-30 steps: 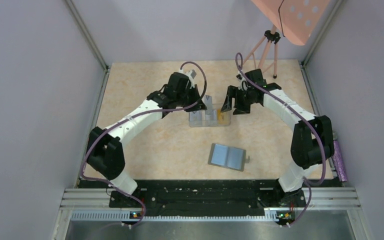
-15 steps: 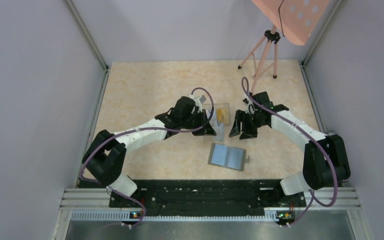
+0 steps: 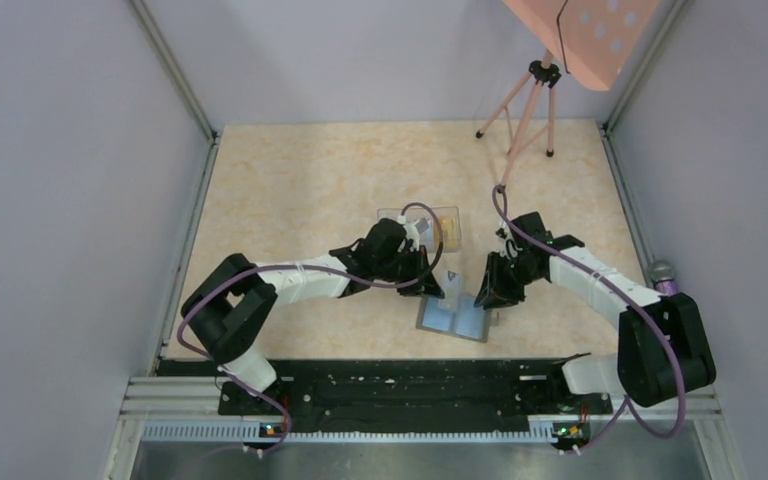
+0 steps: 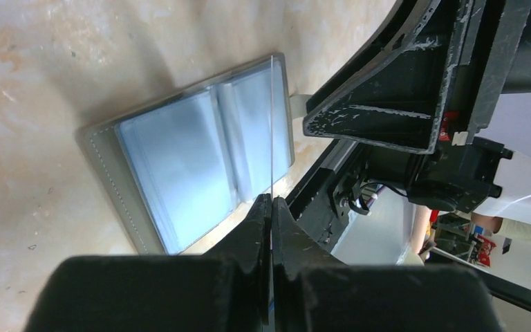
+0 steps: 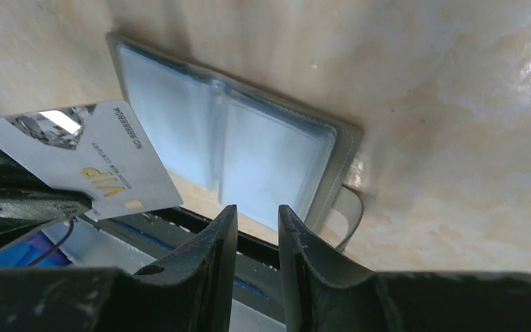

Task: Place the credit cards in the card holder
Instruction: Insert the credit card into the card holder.

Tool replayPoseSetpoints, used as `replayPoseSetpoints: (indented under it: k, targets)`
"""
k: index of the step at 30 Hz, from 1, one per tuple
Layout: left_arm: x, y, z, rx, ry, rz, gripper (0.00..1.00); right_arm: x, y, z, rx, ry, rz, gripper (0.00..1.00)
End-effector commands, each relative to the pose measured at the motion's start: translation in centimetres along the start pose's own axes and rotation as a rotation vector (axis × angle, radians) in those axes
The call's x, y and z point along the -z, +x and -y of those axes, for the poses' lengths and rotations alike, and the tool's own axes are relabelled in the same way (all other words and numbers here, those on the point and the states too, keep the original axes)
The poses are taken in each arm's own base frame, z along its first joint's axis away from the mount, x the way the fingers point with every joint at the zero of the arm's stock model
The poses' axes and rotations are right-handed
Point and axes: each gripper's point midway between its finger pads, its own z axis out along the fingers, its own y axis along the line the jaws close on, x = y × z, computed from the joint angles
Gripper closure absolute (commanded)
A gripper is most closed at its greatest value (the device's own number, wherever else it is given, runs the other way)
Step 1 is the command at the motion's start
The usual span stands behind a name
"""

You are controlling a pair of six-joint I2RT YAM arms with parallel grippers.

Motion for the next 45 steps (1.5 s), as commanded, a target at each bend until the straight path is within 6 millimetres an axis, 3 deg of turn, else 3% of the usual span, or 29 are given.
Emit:
replayPoseSetpoints:
  k: [1,8,24,37,45]
  targets:
    - [-0.5,0.5,0.2,-0.012,0.053,0.014,1.0,0.5,0.6,0.5,-0.021,0.028,0.022,0.73]
    - [-1.4,2.0,-0.7,-0.012,0.059,-0.02,1.0,0.2,1.1,1.6,-0.039,0.068,0.018,0.81]
    - [-3.0,4.2,-2.2,0.008,0.016,-0.073,1.0,-1.3,2.2,3.1,-0.061,0.097,-0.001,0.84]
    - [-3.2,4.7,-3.4,0.057,-0.03,-0.068,1.0,-1.7,2.5,3.7,-0.093,0.126,-0.008,0.87]
    - [-3.6,3.6,-3.9,0.052,-0.093,-0.055,1.0,-2.4,3.0,4.1,-0.128,0.128,-0.025,0.87]
